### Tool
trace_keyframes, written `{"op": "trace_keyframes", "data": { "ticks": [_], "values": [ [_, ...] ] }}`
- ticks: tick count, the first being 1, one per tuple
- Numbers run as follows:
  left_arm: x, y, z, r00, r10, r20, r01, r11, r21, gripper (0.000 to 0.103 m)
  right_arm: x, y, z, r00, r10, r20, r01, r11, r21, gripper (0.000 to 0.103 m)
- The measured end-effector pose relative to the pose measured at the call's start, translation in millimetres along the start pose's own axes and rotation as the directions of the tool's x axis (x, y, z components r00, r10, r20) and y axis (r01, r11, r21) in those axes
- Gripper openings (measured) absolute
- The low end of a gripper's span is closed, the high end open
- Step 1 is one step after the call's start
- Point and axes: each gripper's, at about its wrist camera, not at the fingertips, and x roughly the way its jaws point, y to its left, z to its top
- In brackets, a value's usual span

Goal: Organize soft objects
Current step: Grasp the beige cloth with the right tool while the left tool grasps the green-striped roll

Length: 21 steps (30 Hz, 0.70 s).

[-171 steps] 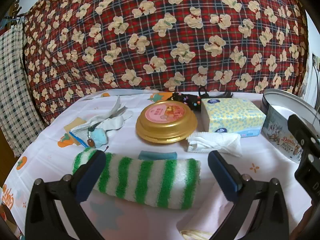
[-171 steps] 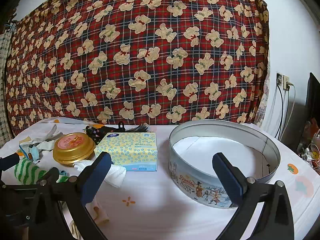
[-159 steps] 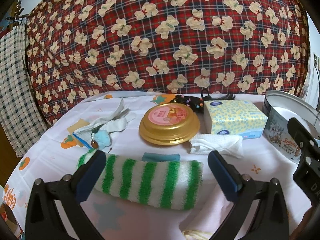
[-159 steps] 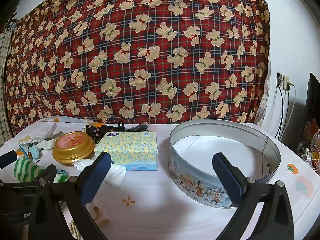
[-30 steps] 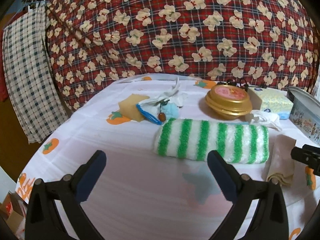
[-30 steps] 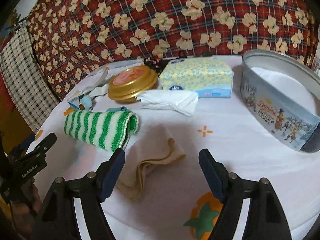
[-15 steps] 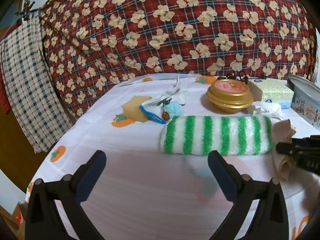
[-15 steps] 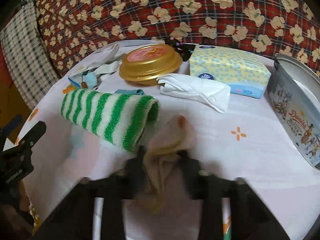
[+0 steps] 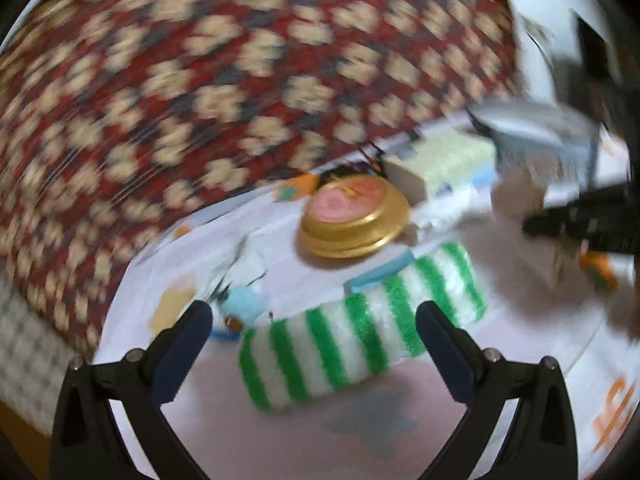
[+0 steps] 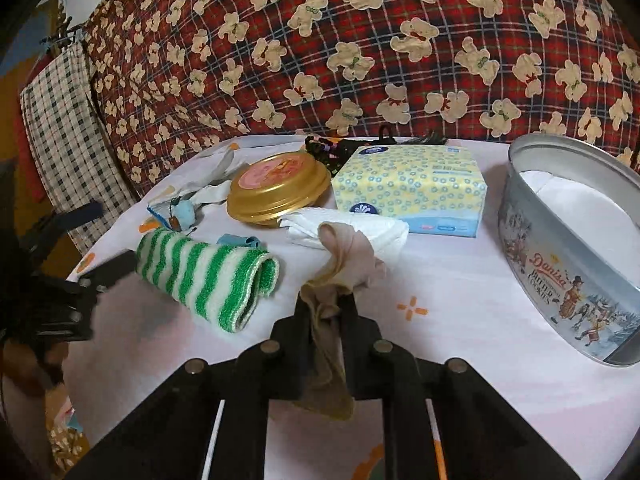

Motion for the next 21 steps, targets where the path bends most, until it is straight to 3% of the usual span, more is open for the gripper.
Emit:
{"op": "trace_keyframes", "data": {
  "ticks": [4,6,10,12,17,19,21],
  "values": [
    [26,-1,3,0.996,-0.066,-0.059,0.076,0.978,0.193,0.103,2,-2,0,1.0,0.013,-0.005,-0.013,1.0,0.009,0.016],
    [31,-1,-1,0.992,-0.103,-0.068,0.117,0.964,0.24,0.103,3,-4,-1,1.0,0.013,-0.014,-0.013,1.0,0.008,0.016],
    [51,-9,-12,0.971,-0.184,-0.155,0.226,0.922,0.315,0.097,5,-6,-2,1.0,0.006,-0.023,-0.005,1.0,0.016,0.016],
    [49,-10,-11,0.964,-0.221,-0.149,0.259,0.906,0.334,0.095,6,-8,-3,1.0,-0.002,-0.026,0.003,1.0,0.026,0.016],
    [52,-2,-11,0.917,-0.336,-0.216,0.383,0.893,0.236,0.072,6,-10,-3,1.0,-0.012,-0.025,0.013,0.999,0.033,0.016],
    [48,1,-17,0.907,-0.36,-0.22,0.4,0.899,0.177,0.058,5,-10,-2,1.0,-0.018,-0.024,0.018,0.999,0.036,0.016],
    [40,1,-23,0.911,-0.357,-0.207,0.391,0.907,0.158,0.044,5,-12,-3,1.0,-0.019,-0.022,0.02,0.999,0.043,0.016]
  ]
}}
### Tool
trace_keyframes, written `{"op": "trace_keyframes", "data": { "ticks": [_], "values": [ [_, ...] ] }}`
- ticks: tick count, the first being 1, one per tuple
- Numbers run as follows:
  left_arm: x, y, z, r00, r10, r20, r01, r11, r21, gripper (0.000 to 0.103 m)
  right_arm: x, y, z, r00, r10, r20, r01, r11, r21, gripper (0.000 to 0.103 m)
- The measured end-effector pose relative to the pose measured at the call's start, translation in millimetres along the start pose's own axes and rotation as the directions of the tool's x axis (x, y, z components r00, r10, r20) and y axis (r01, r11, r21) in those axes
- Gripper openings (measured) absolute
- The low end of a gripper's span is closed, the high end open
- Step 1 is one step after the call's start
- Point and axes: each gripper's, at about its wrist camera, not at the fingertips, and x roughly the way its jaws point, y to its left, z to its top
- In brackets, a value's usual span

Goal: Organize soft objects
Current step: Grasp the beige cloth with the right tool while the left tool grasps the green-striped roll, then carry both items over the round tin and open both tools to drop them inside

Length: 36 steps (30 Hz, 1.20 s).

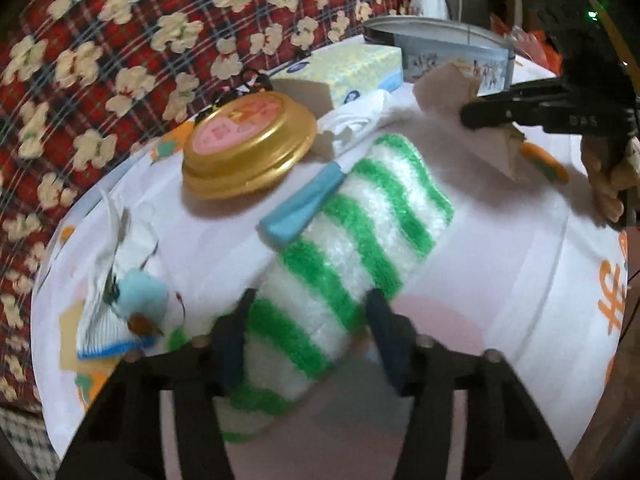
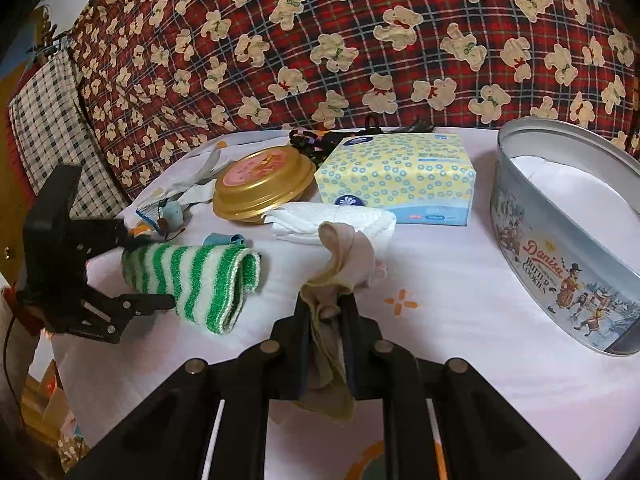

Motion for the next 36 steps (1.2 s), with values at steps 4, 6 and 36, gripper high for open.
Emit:
{"op": "trace_keyframes", "data": {
  "ticks": [4,6,36],
  "values": [
    [-19,-3,-11,0.999,0.0,0.051,0.005,0.994,-0.11,0.023,0,-6,0,1.0,0.006,0.0,-0.006,1.0,0.03,0.016],
    [-31,-6,-15,0.994,-0.04,0.099,0.059,0.979,-0.193,0.019,-2,-9,0,1.0,0.011,0.009,-0.011,0.999,0.042,0.016],
    [-59,-110,117,0.888,0.056,0.457,0.177,0.875,-0.451,0.019,-158,-75,2,0.895,-0.154,0.418,0.115,0.986,0.117,0.016]
  ]
}}
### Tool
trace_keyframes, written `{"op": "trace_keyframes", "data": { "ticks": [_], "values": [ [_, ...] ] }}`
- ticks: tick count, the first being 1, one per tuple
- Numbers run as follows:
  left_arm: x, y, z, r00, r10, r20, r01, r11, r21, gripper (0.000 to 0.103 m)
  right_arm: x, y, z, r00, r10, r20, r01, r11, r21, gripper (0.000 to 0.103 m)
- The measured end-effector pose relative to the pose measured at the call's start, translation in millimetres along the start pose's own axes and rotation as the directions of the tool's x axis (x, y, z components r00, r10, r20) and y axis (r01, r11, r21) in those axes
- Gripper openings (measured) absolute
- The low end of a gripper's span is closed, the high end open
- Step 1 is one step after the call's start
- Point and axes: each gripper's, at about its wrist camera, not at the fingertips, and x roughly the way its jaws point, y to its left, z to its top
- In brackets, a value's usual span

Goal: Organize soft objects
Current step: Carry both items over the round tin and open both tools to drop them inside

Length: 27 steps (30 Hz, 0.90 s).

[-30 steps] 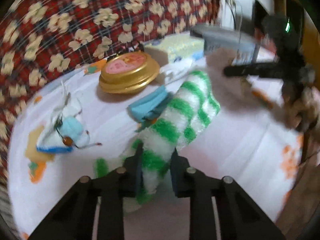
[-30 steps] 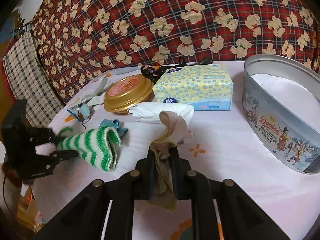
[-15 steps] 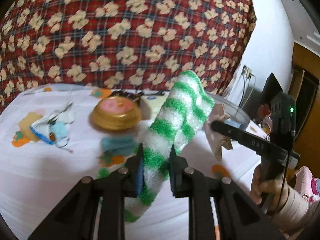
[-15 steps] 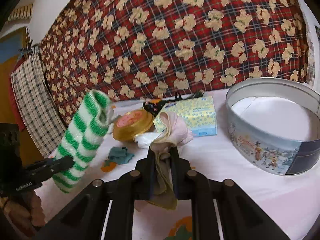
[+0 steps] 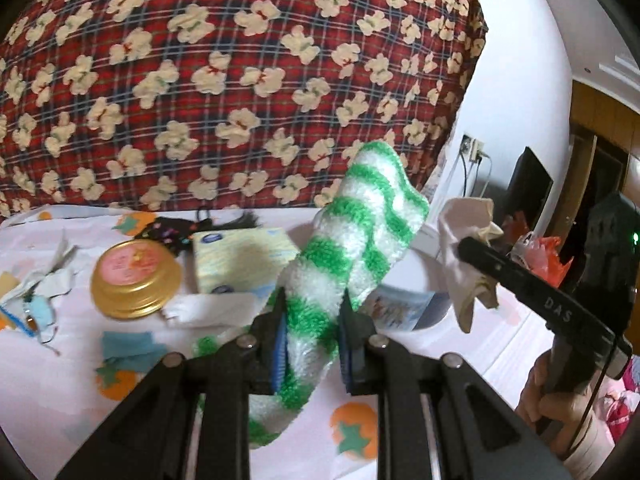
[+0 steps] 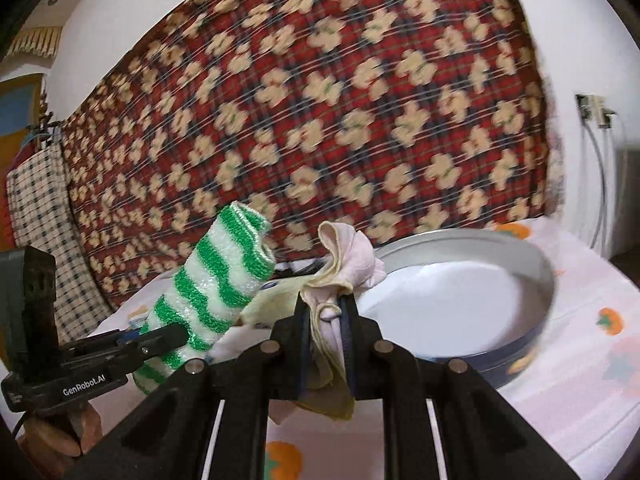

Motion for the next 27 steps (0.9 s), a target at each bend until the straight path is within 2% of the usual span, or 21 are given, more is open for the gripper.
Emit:
{"op": "trace_keyframes", "data": {
  "ticks": [4,10,15,19,27],
  "values": [
    [15,-15,13,1.0,-0.024,0.002,0.024,1.0,-0.007,0.019,-16,-29,12,0.996,-0.076,0.05,0.076,0.997,-0.005,0.016],
    [47,-34,28,0.999,-0.04,-0.008,0.039,0.999,-0.031,0.019,-19,-69,31,0.985,-0.155,0.073,0.154,0.988,0.008,0.016],
    [75,-54,38,1.0,-0.012,0.005,0.012,1.0,-0.022,0.019,0,-95,40,0.974,-0.212,0.079,0.21,0.977,0.031,0.016],
    [110,-62,47,1.0,-0.012,-0.012,0.012,0.998,-0.058,0.019,29,-115,42,0.972,-0.229,0.052,0.225,0.971,0.075,0.016],
    [160,-74,46,0.998,-0.005,-0.056,0.0,0.995,-0.098,0.019,69,-132,35,0.952,-0.306,0.019,0.304,0.95,0.075,0.016]
  ]
}}
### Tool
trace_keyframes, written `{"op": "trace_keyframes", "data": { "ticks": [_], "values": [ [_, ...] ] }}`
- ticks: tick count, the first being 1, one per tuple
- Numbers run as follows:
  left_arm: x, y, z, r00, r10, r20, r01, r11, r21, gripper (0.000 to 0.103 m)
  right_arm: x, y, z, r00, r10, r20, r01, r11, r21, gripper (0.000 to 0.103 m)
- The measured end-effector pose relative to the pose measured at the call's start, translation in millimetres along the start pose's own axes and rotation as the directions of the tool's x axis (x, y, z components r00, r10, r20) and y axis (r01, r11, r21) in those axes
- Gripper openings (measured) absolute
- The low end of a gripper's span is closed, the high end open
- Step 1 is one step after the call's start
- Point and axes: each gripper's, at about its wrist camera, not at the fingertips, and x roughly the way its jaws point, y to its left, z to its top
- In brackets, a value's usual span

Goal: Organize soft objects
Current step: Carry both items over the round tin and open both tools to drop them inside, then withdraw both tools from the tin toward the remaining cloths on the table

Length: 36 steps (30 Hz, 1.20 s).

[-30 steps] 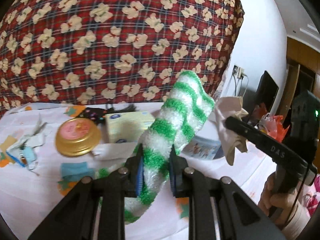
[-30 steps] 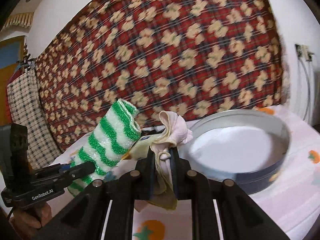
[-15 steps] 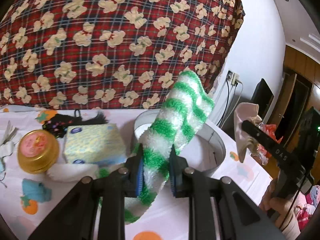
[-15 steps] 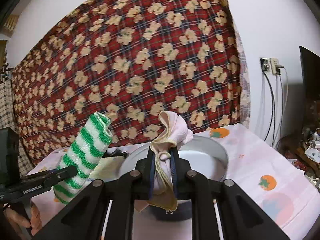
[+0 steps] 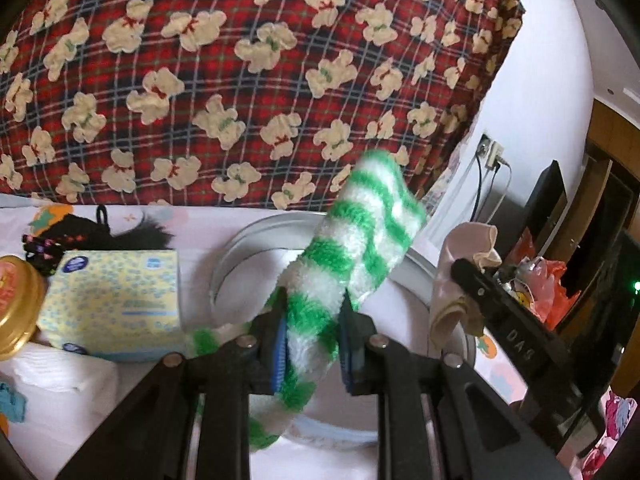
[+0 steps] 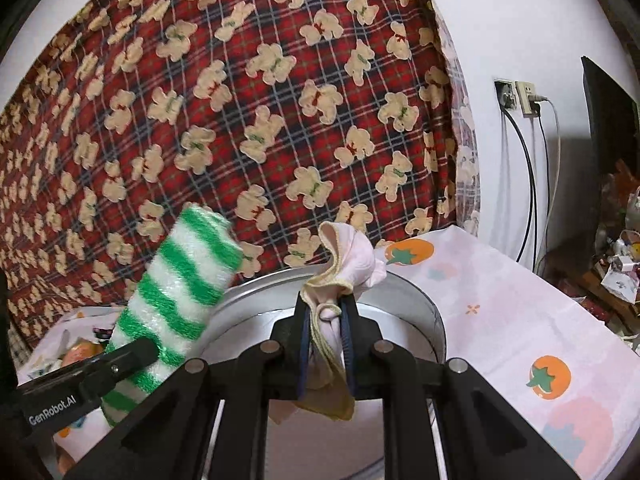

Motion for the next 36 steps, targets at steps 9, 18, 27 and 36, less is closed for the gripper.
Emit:
{"op": "trace_keyframes", "data": {
  "ticks": [9,18,27,36],
  "values": [
    [22,-2,2,1.0,-0.013,-0.001,0.013,1.0,-0.014,0.019,17,-4,-2,0.999,-0.053,-0.004,0.052,0.997,-0.06,0.016],
    [33,10,11,1.0,-0.025,0.001,0.025,0.998,-0.052,0.021,41,0,-7,0.995,-0.033,-0.089,0.026,0.996,-0.08,0.016],
    [-15,51,27,0.978,0.159,0.139,-0.149,0.986,-0.079,0.077,32,-9,-7,0.998,-0.006,-0.058,0.004,1.0,-0.024,0.09],
    [-27,42,2,0.973,0.211,0.092,-0.219,0.972,0.086,0.077,24,2,-6,0.999,0.029,-0.031,-0.03,0.998,-0.056,0.09]
  ]
}}
